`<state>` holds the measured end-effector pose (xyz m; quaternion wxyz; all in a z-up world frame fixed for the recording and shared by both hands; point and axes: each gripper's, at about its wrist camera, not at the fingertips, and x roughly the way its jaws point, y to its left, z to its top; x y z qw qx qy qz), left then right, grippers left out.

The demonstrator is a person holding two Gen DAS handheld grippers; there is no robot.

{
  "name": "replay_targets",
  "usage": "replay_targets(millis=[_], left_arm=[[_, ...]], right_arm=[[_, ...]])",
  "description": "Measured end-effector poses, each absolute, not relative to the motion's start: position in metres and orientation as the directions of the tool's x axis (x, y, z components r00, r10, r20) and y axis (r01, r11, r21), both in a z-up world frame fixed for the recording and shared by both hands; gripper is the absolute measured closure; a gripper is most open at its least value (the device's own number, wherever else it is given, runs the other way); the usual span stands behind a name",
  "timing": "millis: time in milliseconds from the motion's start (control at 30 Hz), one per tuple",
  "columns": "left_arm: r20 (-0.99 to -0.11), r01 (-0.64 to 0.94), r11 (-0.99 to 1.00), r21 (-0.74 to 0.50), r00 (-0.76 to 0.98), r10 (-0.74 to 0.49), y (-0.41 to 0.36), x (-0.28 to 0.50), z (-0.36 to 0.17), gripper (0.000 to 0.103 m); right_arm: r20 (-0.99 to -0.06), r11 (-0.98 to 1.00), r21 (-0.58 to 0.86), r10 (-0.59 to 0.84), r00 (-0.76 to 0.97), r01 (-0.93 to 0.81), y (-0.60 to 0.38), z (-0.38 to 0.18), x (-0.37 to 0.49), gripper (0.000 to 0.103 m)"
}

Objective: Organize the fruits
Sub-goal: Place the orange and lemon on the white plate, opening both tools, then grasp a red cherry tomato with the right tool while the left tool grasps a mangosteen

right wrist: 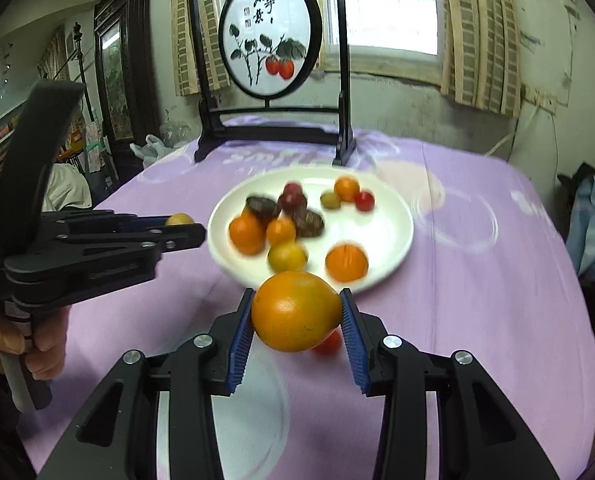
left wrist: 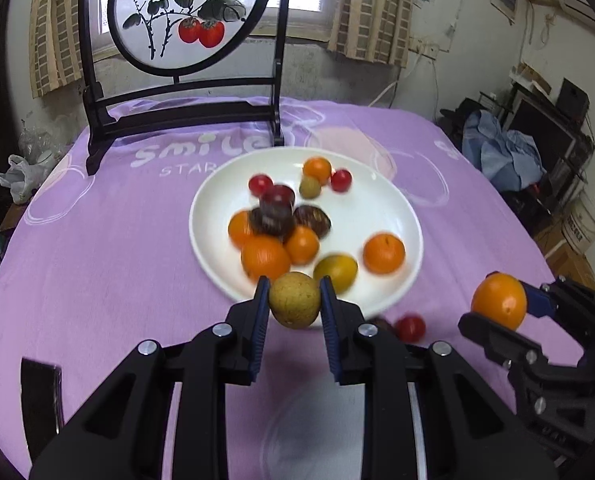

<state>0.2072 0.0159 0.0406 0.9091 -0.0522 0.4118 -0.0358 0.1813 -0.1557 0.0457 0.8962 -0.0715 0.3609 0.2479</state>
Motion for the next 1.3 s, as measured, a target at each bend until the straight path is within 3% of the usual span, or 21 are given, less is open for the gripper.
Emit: replay_targets(millis=[433,467,567,700,1300], left_arm=[[-0.771,-0.028,0.993,-0.117,0.632,-0.073,0.012,0.296,0.013,0.079],[-0.768,-0.033,0.992,-0.122,0.636,-0.073,0.012,0.3,0.012,0.077],[-0.765,-0.042,0.993,-0.114,0.641,-0.061,0.011,0.306,0.013,0.049],[-0.758,-0.062,0.986,-0.152,0.648,-0.076,0.016,0.303,0.017,0.038],[-0.743,-0.079,0.992,-0.095,0.669,-0.018,0.015,0.207,0.036,0.028]], right_arm=[[-0.722,0.877,0.113,0.396,0.568,-0.468,-0.129,0.003,0.278,0.06],[-0.721,0.879,0.116,0.395,0.57,-0.462,-0.129,0.0,0.282,0.06],[-0.71,0.885,0.137,0.402,0.579,-0.445,-0.131,-0.002,0.285,0.051],[-0.695,0.888,0.132,0.399,0.598,-0.44,-0.137,0.004,0.281,0.05],[-0.71,0.912,0.071,0.331,0.622,-0.405,-0.183,0.008,0.208,0.045]])
